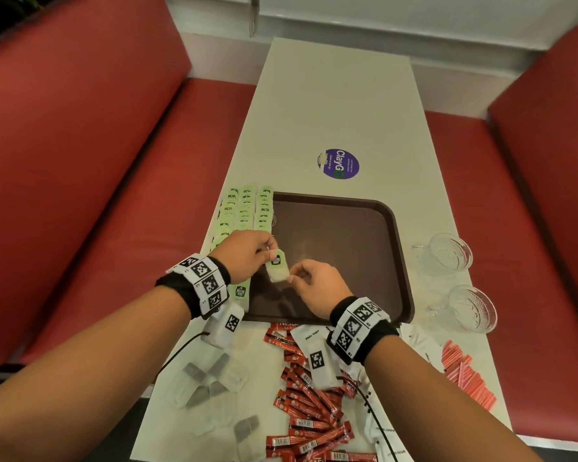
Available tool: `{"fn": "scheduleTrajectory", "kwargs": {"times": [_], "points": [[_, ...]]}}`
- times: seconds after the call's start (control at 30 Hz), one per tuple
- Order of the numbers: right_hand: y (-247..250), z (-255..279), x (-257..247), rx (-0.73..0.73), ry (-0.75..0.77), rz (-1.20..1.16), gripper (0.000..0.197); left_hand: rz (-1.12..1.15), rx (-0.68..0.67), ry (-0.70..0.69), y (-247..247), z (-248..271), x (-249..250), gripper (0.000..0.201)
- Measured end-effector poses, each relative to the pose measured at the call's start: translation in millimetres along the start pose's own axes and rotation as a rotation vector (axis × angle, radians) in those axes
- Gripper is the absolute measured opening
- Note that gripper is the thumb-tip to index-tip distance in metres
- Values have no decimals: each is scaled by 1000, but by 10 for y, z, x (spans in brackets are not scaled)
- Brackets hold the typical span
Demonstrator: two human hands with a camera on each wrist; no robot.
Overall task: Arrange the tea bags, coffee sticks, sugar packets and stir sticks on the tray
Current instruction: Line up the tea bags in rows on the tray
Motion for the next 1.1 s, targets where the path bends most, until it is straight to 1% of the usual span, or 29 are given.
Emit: {"fn": "scheduleTrajectory", "kwargs": {"times": [0.03, 0.1, 0.17, 0.23, 0.3, 0.4, 0.43, 0.53, 0.6, 0.67, 0.77, 0.83, 0.9, 0.97, 1.1], "points": [[-29, 22, 42, -36, -8, 49, 15, -69, -19, 31, -31, -36, -72, 4], [-88, 74, 124, -129, -12, 159, 17, -168, -28, 89, -61, -116, -198, 8], [-135, 144, 170, -233, -10, 259, 16, -207, 6, 149, -45, -206, -288, 10], [-166, 209, 186, -313, 12, 334, 15, -243, 25, 179, -33, -293, -324, 8], [-170, 244, 167, -345, 43, 372, 16, -267, 26, 199, -31, -373, -344, 2], [-164, 241, 154, -354, 58, 387, 18, -320, 36, 216, -15, -448, -325, 6], [-168, 240, 156, -360, 56, 397, 18, -351, 52, 210, -7, -461, -294, 11], [-177, 237, 155, -370, 53, 428, 21, -460, 84, 190, -38, -458, -180, 34], [-185, 238, 163, -369, 50, 433, 21, -534, 49, 192, -138, -433, -152, 45], [-187, 247, 170, -367, 45, 431, 21, -574, -1, 212, -233, -405, -158, 51], [-191, 252, 155, -382, 50, 458, 22, -574, -32, 251, -261, -377, -155, 42], [-201, 256, 144, -402, 43, 486, 23, -573, -45, 239, -242, -367, -138, 35], [-215, 265, 136, -408, 40, 497, 22, -552, -41, 217, -183, -334, -111, 37], [-225, 286, 98, -395, 60, 489, 17, -488, -17, 187, -77, -252, -65, 42], [-278, 326, -127, -354, 164, 442, 15, -274, 62, 90, 217, 98, 16, 29]]}}
Point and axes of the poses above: each hand's wrist, its own z-axis away from the middle knuckle, its own y-axis out of the back of the hand, x = y × z, the point moved 8 cm from there along -z, towards the middle knuckle, and after that the axes turned 10 degrees about x, right-handed, at the moved point
